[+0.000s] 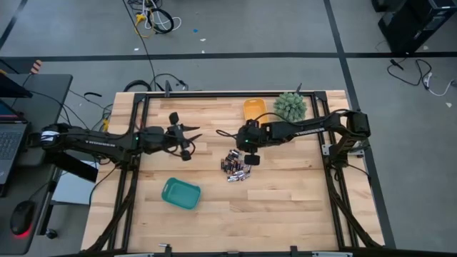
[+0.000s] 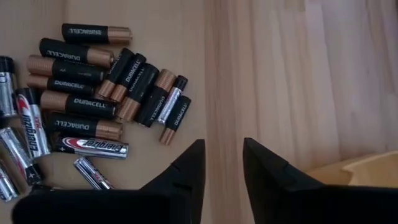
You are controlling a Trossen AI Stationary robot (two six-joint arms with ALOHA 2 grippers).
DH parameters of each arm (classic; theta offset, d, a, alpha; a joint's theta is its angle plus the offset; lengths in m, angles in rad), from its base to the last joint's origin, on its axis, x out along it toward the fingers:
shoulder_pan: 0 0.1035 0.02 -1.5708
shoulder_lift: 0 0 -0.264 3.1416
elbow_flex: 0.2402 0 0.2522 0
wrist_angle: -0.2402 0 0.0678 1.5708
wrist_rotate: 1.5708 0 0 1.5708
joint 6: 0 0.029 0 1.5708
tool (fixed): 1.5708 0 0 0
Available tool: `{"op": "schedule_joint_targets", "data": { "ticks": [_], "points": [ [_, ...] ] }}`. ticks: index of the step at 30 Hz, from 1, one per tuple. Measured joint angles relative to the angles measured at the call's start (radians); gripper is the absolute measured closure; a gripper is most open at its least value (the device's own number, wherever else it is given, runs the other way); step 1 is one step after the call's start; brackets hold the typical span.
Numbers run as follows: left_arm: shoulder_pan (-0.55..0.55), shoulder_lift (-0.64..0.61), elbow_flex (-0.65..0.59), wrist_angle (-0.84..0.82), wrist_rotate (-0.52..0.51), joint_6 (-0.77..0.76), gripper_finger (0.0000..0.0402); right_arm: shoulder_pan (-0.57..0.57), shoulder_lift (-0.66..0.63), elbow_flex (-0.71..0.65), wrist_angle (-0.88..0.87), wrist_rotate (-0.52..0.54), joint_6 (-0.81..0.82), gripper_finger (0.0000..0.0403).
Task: Sort batteries
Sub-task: Put the black battery into the yellow bin
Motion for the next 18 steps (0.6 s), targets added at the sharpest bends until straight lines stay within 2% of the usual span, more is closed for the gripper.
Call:
{"op": "schedule_joint_targets", "data": {
  "ticks": [7, 18],
  "points": [
    [0.000, 0.000, 0.000, 0.036, -0.030, 0.004, 0.0282, 0.033, 0.024, -0.015, 0.096, 0.030, -0.021, 0.0298],
    [0.000, 0.000, 0.000, 0.064, -0.049, -0.033, 0.0282, 0.059, 0.072, -0.019, 0.137, 0.077, -0.019, 0.0281]
  ]
}}
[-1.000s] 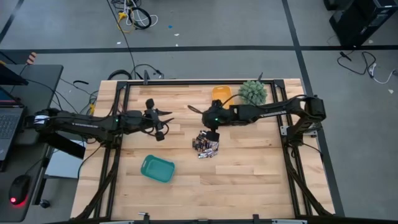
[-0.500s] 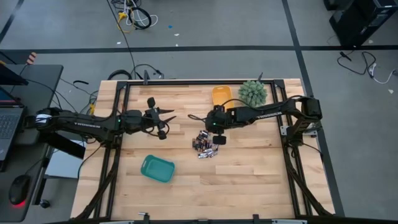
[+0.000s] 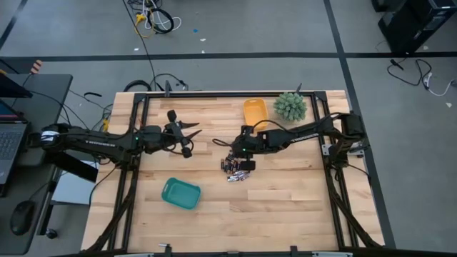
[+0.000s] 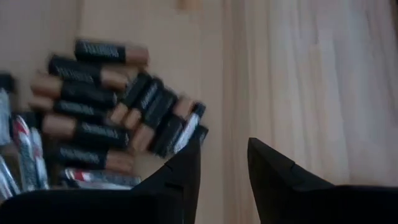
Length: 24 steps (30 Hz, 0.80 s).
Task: Sort batteries
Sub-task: Put the black battery into the yellow bin
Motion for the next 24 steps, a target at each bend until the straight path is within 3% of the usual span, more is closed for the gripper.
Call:
{"op": "schedule_joint_targets", "data": {
  "ticks": [12, 24],
  "points": [
    [0.000, 0.000, 0.000, -0.038, 0.003, -0.204, 0.0282, 0.006, 0.004, 0.002, -0.031, -0.005, 0.058, 0.0249],
    [-0.003, 0.000, -0.001, -0.098, 0.090, -0.448, 0.0282, 0.049, 0.009, 0.001, -0.062, -0.008, 0.122, 0.0240]
  ]
}}
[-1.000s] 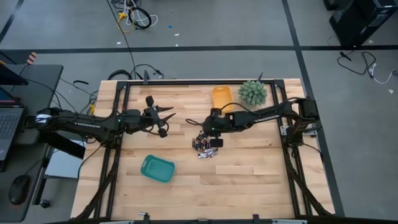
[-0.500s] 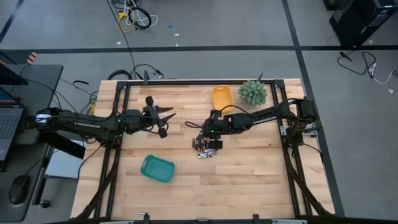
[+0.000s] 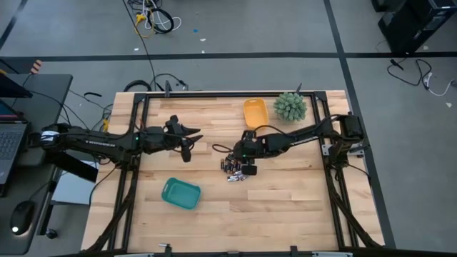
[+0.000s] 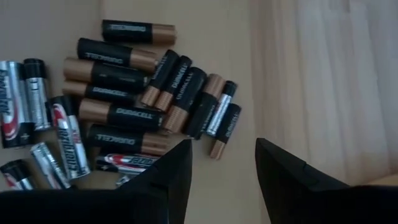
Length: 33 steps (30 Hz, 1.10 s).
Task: Sort batteries
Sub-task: Put the black battery into the yellow bin
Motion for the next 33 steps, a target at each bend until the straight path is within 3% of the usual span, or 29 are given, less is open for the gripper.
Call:
{"op": "schedule_joint_targets", "data": {
  "ticks": [11, 24, 33],
  "points": [
    [0.000, 0.000, 0.000, 0.001, 0.000, -0.021, 0.0282, 0.000, 0.000, -0.020, 0.024, 0.006, -0.003, 0.0241],
    [0.000, 0.000, 0.000, 0.001, 0.000, -0.015, 0.0282, -0.001, 0.000, -0.144, 0.242, 0.008, 0.012, 0.0241],
    [0.000, 0.000, 0.000, 0.001, 0.000, -0.014, 0.0282, -0.033, 0.000, -0.148, 0.248, 0.009, 0.010, 0.0244]
  ]
}}
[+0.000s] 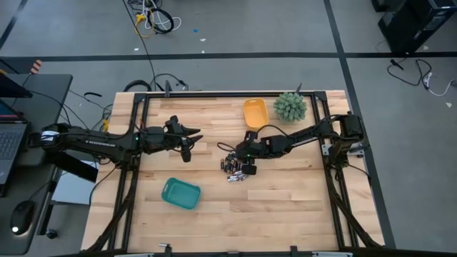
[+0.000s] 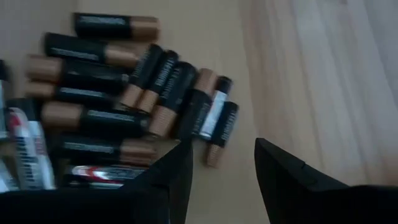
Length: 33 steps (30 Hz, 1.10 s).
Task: Sort batteries
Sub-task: Put the black battery into the yellow bin
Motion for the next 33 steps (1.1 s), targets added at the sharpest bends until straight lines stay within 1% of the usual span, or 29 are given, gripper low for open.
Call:
{"op": "schedule_joint_targets", "data": {
  "ticks": [7, 33],
  "points": [
    [0.000, 0.000, 0.000, 0.000, 0.000, 0.025, 0.0282, -0.020, 0.000, 0.000, 0.001, -0.023, -0.016, 0.0245],
    [0.000, 0.000, 0.000, 0.000, 0.000, 0.027, 0.0282, -0.020, 0.000, 0.000, -0.007, -0.038, -0.033, 0.0247]
  ]
}}
